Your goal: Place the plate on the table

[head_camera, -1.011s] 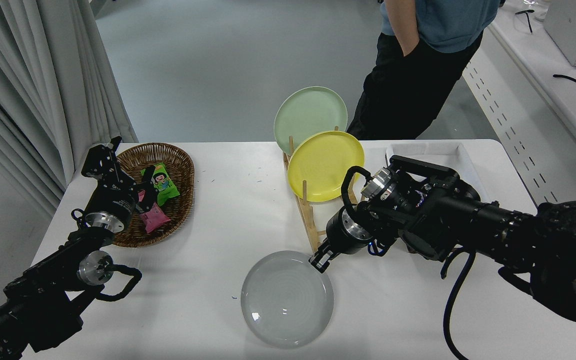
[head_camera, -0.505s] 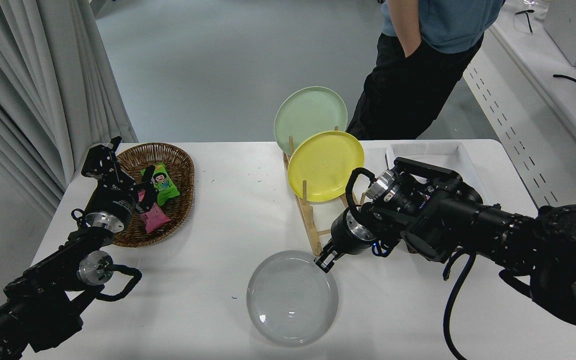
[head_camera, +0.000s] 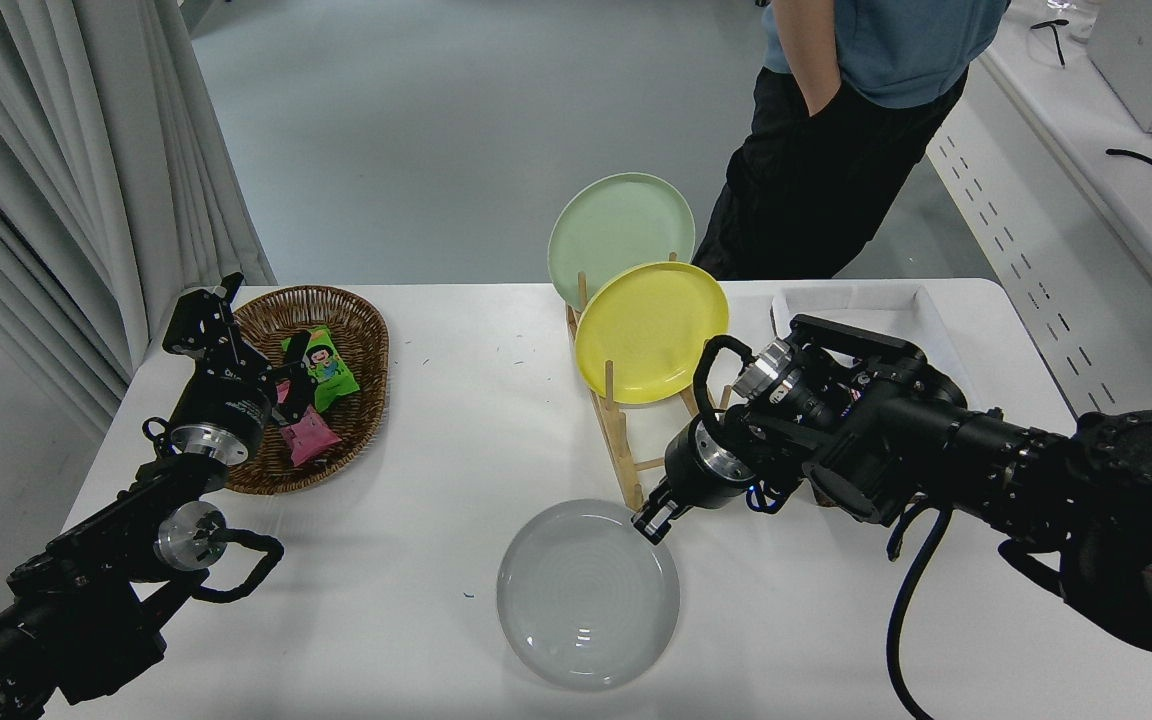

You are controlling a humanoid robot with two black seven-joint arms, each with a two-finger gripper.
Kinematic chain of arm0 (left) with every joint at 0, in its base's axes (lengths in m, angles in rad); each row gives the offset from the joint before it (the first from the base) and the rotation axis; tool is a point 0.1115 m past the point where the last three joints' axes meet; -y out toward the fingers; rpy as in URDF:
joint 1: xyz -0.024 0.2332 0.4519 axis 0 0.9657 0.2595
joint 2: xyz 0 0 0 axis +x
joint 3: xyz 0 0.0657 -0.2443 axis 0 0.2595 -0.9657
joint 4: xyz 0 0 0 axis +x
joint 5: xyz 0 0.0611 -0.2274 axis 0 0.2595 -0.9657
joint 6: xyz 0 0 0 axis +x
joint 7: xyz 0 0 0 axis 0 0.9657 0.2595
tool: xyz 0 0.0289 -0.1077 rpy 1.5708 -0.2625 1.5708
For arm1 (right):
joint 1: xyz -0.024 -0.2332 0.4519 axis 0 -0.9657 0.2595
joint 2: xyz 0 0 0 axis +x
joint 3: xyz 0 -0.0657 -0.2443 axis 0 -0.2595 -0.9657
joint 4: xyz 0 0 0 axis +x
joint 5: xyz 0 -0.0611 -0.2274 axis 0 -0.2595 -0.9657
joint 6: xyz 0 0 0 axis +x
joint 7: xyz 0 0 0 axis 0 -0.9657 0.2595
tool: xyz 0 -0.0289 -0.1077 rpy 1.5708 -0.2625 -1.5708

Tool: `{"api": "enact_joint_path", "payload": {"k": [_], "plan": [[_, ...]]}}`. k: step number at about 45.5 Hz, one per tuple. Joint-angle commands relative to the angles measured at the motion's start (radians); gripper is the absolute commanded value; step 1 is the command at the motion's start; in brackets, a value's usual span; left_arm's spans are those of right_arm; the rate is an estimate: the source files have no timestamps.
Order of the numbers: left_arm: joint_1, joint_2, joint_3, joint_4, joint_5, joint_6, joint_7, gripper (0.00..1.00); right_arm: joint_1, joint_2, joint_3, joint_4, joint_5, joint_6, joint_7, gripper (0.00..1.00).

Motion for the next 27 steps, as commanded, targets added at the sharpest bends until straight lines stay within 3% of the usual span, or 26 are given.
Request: {"api": "enact_joint_path", "payload": {"k": [1,3,13,27], "plan": [[0.000,0.000,0.000,0.000,0.000,-0.001,0.000,1.00,-0.004,0.000,0.000,-0.007,-0.006,0.000,0.001,0.93],[0.000,0.000,0.000,0.000,0.000,0.001,0.000,1.00,-0.004,0.000,0.005,-0.007,-0.008,0.000,0.001,0.99],[0.000,0.000,0.000,0.000,0.000,0.001,0.000,1.00,0.007,0.000,-0.012,0.063,-0.008,0.000,0.001,0.99],[0.000,0.000,0.000,0.000,0.000,-0.001,0.000,1.00,0.013,0.000,0.008,0.243,-0.149,0.182,0.001,0.99]]}}
